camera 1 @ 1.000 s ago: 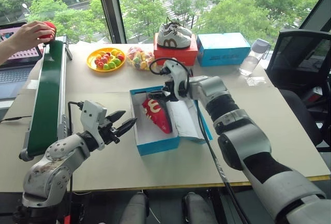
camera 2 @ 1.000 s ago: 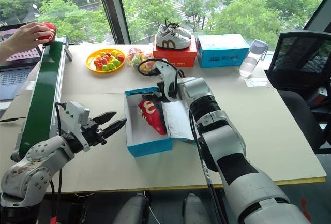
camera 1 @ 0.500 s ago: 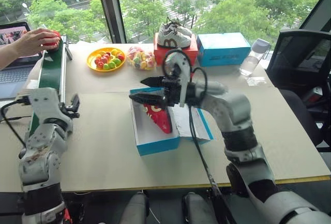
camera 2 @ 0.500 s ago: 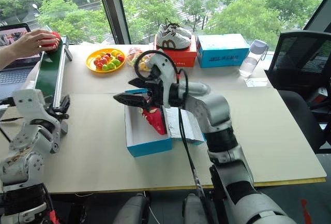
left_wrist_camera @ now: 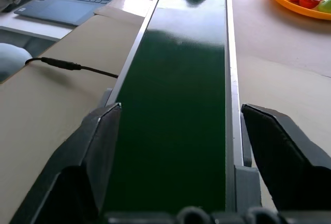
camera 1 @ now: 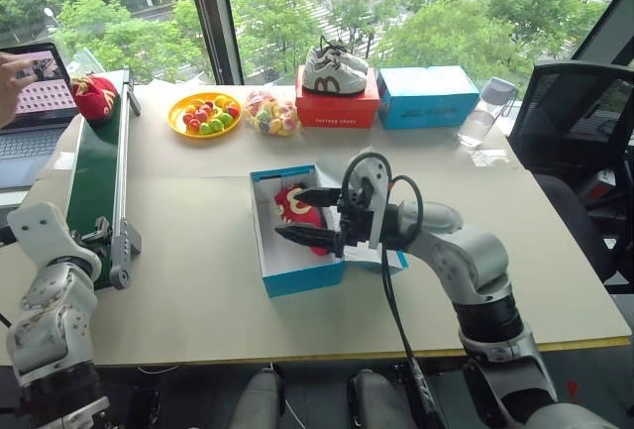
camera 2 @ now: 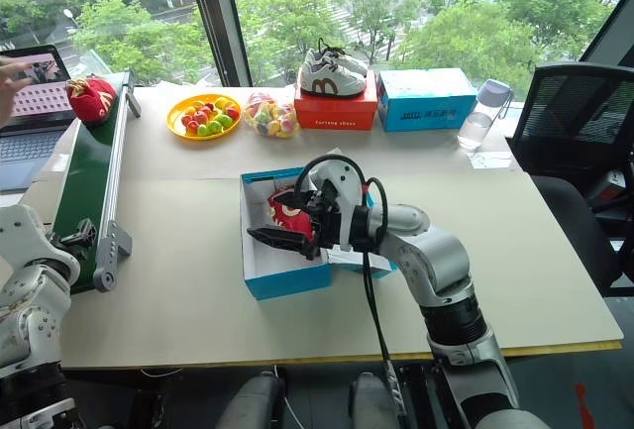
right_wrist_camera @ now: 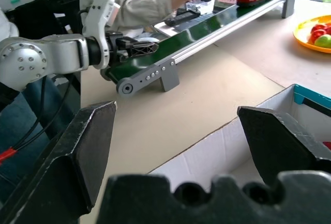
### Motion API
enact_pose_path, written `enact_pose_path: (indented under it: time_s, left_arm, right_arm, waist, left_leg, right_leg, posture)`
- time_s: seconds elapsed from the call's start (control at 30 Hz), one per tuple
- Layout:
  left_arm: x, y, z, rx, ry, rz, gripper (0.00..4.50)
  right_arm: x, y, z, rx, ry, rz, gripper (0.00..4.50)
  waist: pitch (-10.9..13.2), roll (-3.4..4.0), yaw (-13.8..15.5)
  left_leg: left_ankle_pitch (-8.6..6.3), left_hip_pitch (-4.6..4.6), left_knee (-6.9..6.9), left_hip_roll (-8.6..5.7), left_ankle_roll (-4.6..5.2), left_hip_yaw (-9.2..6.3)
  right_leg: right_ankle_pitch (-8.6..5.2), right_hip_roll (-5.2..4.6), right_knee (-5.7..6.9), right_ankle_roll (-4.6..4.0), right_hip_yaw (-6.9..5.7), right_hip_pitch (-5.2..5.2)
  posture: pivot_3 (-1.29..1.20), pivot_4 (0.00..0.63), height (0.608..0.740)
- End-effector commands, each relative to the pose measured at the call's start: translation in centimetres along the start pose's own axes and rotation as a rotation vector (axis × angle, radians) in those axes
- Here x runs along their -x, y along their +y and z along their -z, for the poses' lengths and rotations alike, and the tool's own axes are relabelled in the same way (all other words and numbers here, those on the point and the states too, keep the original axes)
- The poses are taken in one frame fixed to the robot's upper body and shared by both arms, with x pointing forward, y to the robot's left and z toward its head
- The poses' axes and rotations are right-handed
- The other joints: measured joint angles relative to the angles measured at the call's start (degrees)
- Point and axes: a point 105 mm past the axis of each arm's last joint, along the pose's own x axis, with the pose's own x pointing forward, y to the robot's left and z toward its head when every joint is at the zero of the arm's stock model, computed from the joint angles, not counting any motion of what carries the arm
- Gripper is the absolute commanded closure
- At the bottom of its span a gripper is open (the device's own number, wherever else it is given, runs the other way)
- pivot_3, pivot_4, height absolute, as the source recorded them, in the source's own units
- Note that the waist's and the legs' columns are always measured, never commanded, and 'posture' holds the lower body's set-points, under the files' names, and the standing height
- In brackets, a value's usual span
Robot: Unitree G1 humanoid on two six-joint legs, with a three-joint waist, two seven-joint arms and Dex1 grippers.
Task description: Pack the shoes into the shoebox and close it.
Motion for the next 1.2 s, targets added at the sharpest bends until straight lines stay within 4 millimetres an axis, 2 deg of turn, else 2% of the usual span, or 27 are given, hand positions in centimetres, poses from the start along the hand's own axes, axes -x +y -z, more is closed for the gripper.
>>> enact_pose_path:
  time_s: [0.03,0.17,0.27,0.57,0.67,0.77,1.2]
  left_arm:
    - [-0.1,0.5,-1.4,-0.042,-0.046,-0.020,0.06]
    - [-0.5,0.7,-1.7,-0.071,-0.050,-0.029,0.06]
    - [-0.7,0.5,-1.6,-0.067,-0.049,-0.012,0.06]
    - [-0.9,-0.1,-1.2,-0.062,-0.040,0.025,0.06]
    - [-1.0,-0.2,-0.9,0.012,-0.032,0.033,0.06]
    - [-1.1,-0.4,-0.6,0.008,-0.021,0.043,0.06]
    - [-0.9,0.1,-0.4,0.010,-0.017,0.024,0.06]
  right_arm:
    - [-0.2,-0.1,-0.8,0.040,-0.050,0.037,0.00]
    - [-0.7,-1.9,-0.3,0.031,-0.047,0.165,0.00]
    - [-1.0,-1.8,-0.1,0.064,-0.037,0.174,0.00]
    - [-1.2,-0.9,-0.2,0.047,-0.060,0.133,0.00]
    - [-1.2,0.5,-0.4,0.030,-0.073,0.042,0.00]
    - [-1.0,1.8,-0.2,0.067,-0.059,-0.046,0.00]
    - [-1.0,1.8,0.0,0.104,-0.039,-0.064,0.00]
  waist:
    - [0.0,-0.04,0.1]
    - [0.0,-0.06,0.2]
    - [0.0,-0.08,0.3]
    - [0.0,-0.08,0.6]
    - [0.0,-0.08,0.7]
    - [0.0,-0.08,0.7]
    - [-0.1,-0.13,0.8]
  left_leg:
    - [0.00,0.00,0.00,0.00,0.00,0.00]
    - [-0.02,0.00,-0.01,0.01,-0.04,0.01]
    - [-0.03,0.00,-0.02,0.02,-0.04,0.01]
    - [-0.01,-0.01,-0.03,0.02,-0.01,0.03]
    - [-0.01,-0.01,-0.02,0.02,-0.02,0.03]
    - [-0.01,-0.01,-0.03,0.03,-0.01,0.03]
    - [-0.02,-0.01,-0.03,0.03,-0.02,0.03]
  right_leg:
    - [0.03,0.00,-0.02,-0.04,0.00,0.01]
    - [0.03,0.02,-0.03,-0.02,-0.01,0.00]
    - [0.03,0.03,-0.03,-0.02,-0.01,-0.02]
    - [0.07,0.02,-0.08,-0.09,0.01,-0.01]
    - [0.06,0.01,-0.08,-0.08,0.02,-0.01]
    - [0.05,0.03,-0.08,-0.06,0.01,-0.01]
    - [0.05,0.02,-0.11,-0.05,0.01,0.00]
  posture:
    - [0.00,0.150,0.736]
    - [0.00,0.150,0.736]
    - [0.00,0.150,0.736]
    - [0.00,0.150,0.736]
    - [0.00,0.150,0.736]
    - [0.00,0.150,0.736]
    - [0.00,0.150,0.736]
